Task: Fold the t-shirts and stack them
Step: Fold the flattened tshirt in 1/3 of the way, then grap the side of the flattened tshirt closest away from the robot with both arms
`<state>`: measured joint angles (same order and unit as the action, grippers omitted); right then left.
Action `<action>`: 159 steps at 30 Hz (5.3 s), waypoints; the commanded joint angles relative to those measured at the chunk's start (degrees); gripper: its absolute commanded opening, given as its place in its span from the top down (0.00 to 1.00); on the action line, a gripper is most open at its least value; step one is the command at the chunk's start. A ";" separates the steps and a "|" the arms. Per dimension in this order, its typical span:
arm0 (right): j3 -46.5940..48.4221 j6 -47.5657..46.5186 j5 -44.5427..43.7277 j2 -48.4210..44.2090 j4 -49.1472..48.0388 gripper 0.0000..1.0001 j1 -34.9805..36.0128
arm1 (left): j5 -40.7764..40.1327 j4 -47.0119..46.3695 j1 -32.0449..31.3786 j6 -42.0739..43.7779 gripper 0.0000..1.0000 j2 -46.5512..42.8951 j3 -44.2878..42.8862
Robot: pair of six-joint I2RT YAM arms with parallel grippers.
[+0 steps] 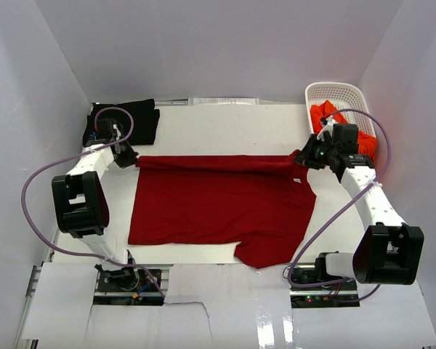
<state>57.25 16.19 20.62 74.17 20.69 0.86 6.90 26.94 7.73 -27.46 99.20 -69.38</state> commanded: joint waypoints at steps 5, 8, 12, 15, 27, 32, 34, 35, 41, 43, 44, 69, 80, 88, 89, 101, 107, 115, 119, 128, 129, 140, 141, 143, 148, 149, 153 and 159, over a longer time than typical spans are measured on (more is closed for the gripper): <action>-2.49 0.43 -2.43 -2.01 1.02 0.92 -0.16 | 0.57 -0.83 0.45 -0.22 1.00 -5.15 3.90; -3.55 0.43 -3.04 -1.84 1.55 0.92 -0.25 | 1.01 -0.92 0.36 -0.22 1.00 -5.68 5.57; -5.66 0.34 -3.40 -1.22 2.43 0.92 -0.16 | 1.28 -0.66 0.45 0.13 1.00 -5.59 6.80; -6.97 0.25 -3.57 -0.96 2.87 0.92 -0.16 | 1.54 -0.48 0.45 0.13 1.00 -5.51 7.86; -8.74 -0.98 -5.50 -1.75 6.82 0.92 -0.16 | -0.04 0.39 0.36 0.48 1.00 -4.37 9.09; -9.70 -1.24 -6.21 -1.84 7.88 0.92 -0.16 | -1.53 1.54 0.45 0.39 1.00 -2.78 7.78; -10.06 -1.51 -6.21 -1.84 8.14 0.92 -0.16 | -2.32 1.89 0.36 0.48 1.00 -2.00 6.81; -10.32 -1.51 -6.47 -1.92 8.14 0.92 -0.16 | -2.67 1.98 0.45 0.39 1.00 -1.73 6.37; -10.67 -1.59 -7.26 -2.19 8.40 0.92 -0.16 | -3.99 2.68 0.45 0.74 1.00 0.20 3.30; -10.59 -1.60 -7.18 -2.10 8.49 0.92 -0.16 | -4.00 2.77 0.45 0.83 0.95 0.64 2.59; -10.67 -1.68 -7.09 -2.10 8.58 0.92 -0.16 | -3.65 2.86 0.45 1.09 0.86 0.91 2.33; -9.90 0.42 -15.25 2.29 11.92 0.52 -0.16 | -10.06 2.86 0.45 -0.05 0.41 -5.42 -0.22; 9.44 2.97 -12.54 16.70 7.53 0.47 -0.16 | 0.21 -0.74 0.45 -0.22 0.39 1.69 -7.78; 20.78 4.65 -13.06 31.54 4.97 0.51 -0.16 | 7.86 -6.98 0.36 -1.10 0.39 4.25 -8.14; 23.23 4.65 -13.24 32.78 5.06 0.51 -0.16 | 8.57 -8.12 0.36 -1.01 0.40 4.51 -8.13; 29.14 4.65 -18.24 41.67 4.10 0.78 -0.16 | 13.14 -11.38 -2.45 -0.05 0.43 10.31 -11.56; 28.27 4.65 -20.36 40.35 4.54 0.92 -0.16 | 13.67 -10.07 -4.30 1.36 0.44 12.33 -12.70; 28.70 4.56 -20.45 40.35 4.80 0.92 -0.25 | 6.03 -5.23 -4.65 1.98 0.39 9.00 -10.51; 28.70 4.56 -20.36 40.53 4.80 0.92 -0.16 | 7.51 -5.05 -3.16 0.22 0.38 5.84 -6.91; 29.05 4.56 -20.27 40.44 4.80 0.92 -0.16 | 4.98 -2.42 -2.37 -0.75 0.38 6.71 -5.76; 29.05 4.56 -20.18 40.52 4.71 0.92 -0.16 | 4.71 -2.33 -2.28 -0.84 0.38 7.06 -6.02; 29.84 4.56 -20.09 41.23 4.98 0.92 -0.16 | 4.18 -0.49 -2.28 -0.05 0.93 15.76 -11.02; 30.02 4.56 -20.01 41.32 4.89 0.92 -0.25 | 3.83 0.04 -2.28 0.04 0.90 16.81 -11.56; 30.11 4.56 -19.92 41.49 4.98 0.92 -0.16 | 2.95 1.80 -2.28 0.57 0.66 17.61 -12.79; 30.37 4.56 -19.66 41.58 4.98 0.92 -0.16 | 0.40 2.33 -2.28 0.31 0.33 16.47 -11.83; 30.46 4.56 -19.57 41.67 4.98 0.92 -0.16 | 0.14 2.33 -2.28 0.48 0.33 16.47 -11.83; 30.55 4.56 -19.48 41.67 4.98 0.92 -0.16 | -0.92 3.03 -2.28 1.01 0.39 18.22 -12.79; 31.60 4.73 -19.48 42.54 4.98 0.92 -0.16 | -1.71 3.38 -2.28 0.74 0.53 20.07 -13.50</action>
<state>85.58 20.84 1.74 116.01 26.02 0.86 9.67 28.27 4.78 -27.92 116.97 -82.52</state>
